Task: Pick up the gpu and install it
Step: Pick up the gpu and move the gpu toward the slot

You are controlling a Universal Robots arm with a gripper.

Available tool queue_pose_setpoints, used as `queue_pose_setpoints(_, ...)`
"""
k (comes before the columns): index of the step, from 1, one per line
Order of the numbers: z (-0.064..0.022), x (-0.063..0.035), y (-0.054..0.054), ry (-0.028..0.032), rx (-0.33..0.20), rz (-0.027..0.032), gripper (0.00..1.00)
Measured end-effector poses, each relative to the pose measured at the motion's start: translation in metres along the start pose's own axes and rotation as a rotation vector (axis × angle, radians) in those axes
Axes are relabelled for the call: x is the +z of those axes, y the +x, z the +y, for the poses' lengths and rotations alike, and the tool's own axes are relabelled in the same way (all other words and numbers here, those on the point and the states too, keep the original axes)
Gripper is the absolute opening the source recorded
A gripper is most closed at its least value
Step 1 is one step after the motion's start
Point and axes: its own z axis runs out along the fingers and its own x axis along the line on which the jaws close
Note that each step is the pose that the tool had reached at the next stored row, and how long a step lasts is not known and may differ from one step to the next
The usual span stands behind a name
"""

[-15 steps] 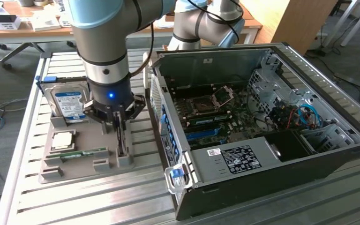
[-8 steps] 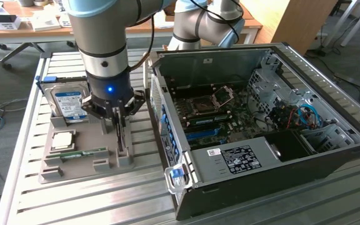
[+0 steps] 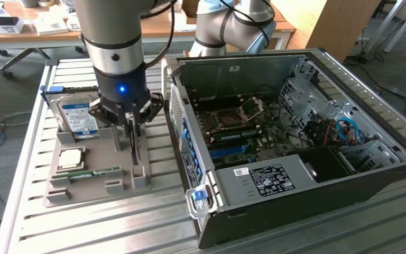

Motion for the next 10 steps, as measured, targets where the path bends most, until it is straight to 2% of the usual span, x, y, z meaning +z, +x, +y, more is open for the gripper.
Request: queue_pose_setpoints(10, 0.0026, -0.0369, -0.001, 0.0004, 0.000, -0.0001, 0.26)
